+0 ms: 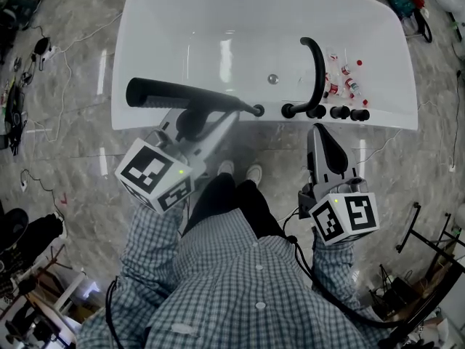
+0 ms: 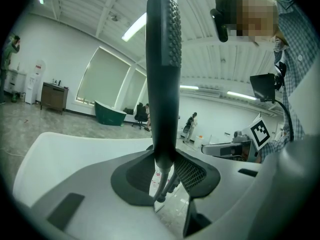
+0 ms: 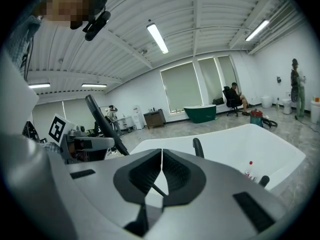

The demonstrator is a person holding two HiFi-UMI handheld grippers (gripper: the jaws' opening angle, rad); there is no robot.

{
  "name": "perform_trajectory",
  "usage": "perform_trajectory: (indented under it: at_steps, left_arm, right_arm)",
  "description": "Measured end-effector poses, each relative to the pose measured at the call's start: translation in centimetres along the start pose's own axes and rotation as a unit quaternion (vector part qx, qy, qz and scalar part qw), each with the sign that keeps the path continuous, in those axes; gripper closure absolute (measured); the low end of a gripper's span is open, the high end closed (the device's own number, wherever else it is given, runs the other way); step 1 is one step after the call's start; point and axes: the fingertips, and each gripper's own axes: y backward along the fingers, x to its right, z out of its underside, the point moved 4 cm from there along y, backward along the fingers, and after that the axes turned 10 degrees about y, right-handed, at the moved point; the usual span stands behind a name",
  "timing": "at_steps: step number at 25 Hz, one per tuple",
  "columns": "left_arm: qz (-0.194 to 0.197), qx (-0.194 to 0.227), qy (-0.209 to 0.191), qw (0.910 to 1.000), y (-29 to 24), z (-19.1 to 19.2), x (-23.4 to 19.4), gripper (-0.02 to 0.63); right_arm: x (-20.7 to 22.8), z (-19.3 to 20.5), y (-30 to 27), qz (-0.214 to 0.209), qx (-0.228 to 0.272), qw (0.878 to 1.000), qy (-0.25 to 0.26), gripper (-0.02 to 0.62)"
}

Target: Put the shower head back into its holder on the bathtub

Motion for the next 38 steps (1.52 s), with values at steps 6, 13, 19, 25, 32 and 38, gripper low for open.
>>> perform_trajectory:
  at_steps: [6, 13, 19, 25, 32, 38]
  left_arm:
    - [0.0, -0.006, 0.006, 1.0, -0.3, 0.7, -0.7, 0.482]
    - [-0.006, -0.007, 0.011, 0.9999, -1.0, 1.1, -1.2, 0.482]
    - [-0.006, -0.012, 0.016, 0.9998, -1.4, 1.6, -1.6, 0.482]
    - [-0.005, -0.018, 0.016, 0.9997, -2.4, 2.4, -1.8, 0.482]
    - [-0.008, -0.015, 0.018, 0.9997, -2.6, 3.2, -2.0, 0.482]
    - [-0.012, -0.017, 0.018, 0.9996, -2.8, 3.9, -2.7, 0.482]
  right_arm:
    - [0.2, 0.8, -0.3, 0.002, -0.009, 1.0, -0.002, 0.575]
    - [1.0, 1.5, -0.5, 0.004, -0.016, 1.0, -0.005, 0.575]
    - [1.1, 2.0, -0.8, 0.005, -0.021, 1.0, -0.009, 0.575]
    - [1.7, 2.6, -1.2, 0.002, -0.023, 1.0, -0.014, 0.575]
    - [1.7, 3.4, -0.9, -0.001, -0.029, 0.999, -0.015, 0.575]
    - [1.4, 4.2, -1.0, -0.002, -0.034, 0.999, -0.022, 0.575]
